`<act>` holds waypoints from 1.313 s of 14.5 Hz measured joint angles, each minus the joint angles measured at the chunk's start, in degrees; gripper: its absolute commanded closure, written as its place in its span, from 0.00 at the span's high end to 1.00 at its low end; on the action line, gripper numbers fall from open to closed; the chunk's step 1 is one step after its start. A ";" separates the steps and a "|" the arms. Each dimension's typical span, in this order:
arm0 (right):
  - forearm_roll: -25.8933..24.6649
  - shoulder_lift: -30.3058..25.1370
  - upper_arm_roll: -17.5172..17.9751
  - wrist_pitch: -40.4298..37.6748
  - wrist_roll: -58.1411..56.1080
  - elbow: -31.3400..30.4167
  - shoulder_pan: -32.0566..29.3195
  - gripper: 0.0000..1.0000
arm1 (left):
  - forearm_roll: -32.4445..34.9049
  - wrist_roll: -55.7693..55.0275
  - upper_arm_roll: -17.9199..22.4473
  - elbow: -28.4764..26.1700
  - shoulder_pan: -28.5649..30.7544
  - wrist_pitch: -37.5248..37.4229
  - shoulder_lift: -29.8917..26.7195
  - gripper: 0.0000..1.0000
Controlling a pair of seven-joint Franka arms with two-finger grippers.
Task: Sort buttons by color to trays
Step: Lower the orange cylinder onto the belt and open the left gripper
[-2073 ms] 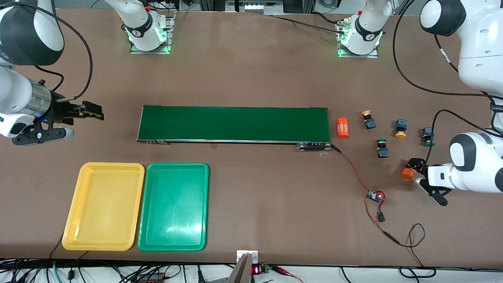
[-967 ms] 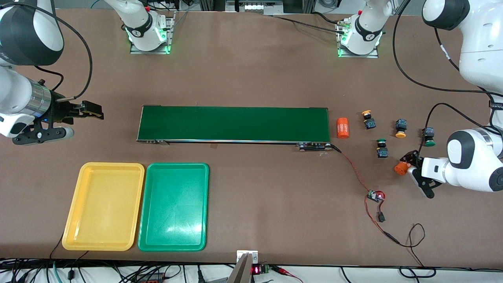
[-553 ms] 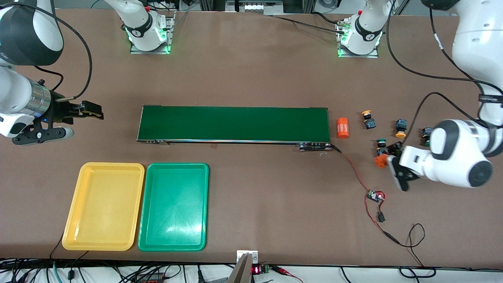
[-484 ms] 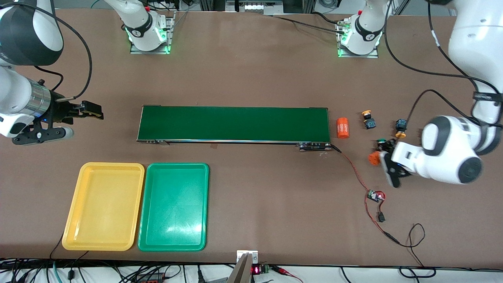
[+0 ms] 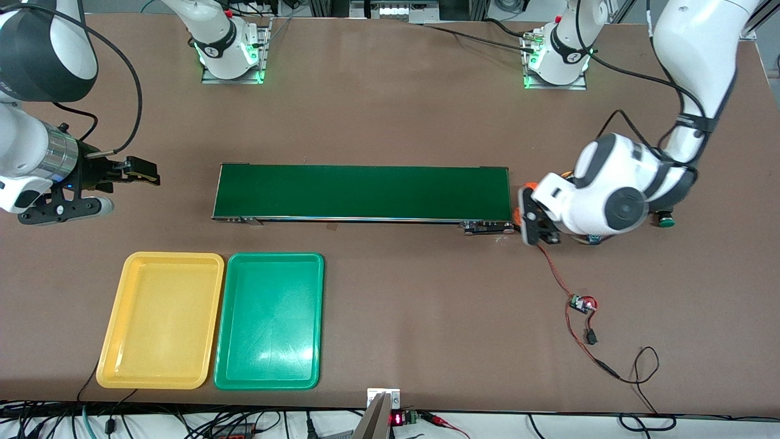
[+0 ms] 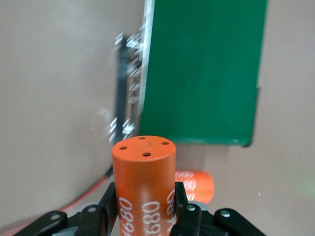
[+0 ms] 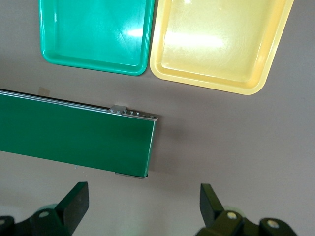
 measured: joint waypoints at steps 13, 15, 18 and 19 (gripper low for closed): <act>0.00 0.03 0.00 -0.40 -0.45 -0.03 -0.62 1.00 | 4.50 -0.30 -1.93 -4.36 -11.06 2.44 -0.19 1.00; 0.05 0.03 0.00 -0.92 -0.46 -0.03 -0.73 1.00 | 6.54 -0.30 -1.77 -4.64 -11.03 3.13 -0.11 1.00; 0.05 0.03 0.00 -1.08 -0.46 -0.03 -0.84 1.00 | 7.86 -0.28 -1.87 -4.56 -11.35 3.99 -0.36 1.00; 0.05 0.04 0.00 -1.11 -0.47 -0.04 -0.88 1.00 | 9.43 -0.29 -1.94 -4.33 -11.52 4.44 -0.91 1.00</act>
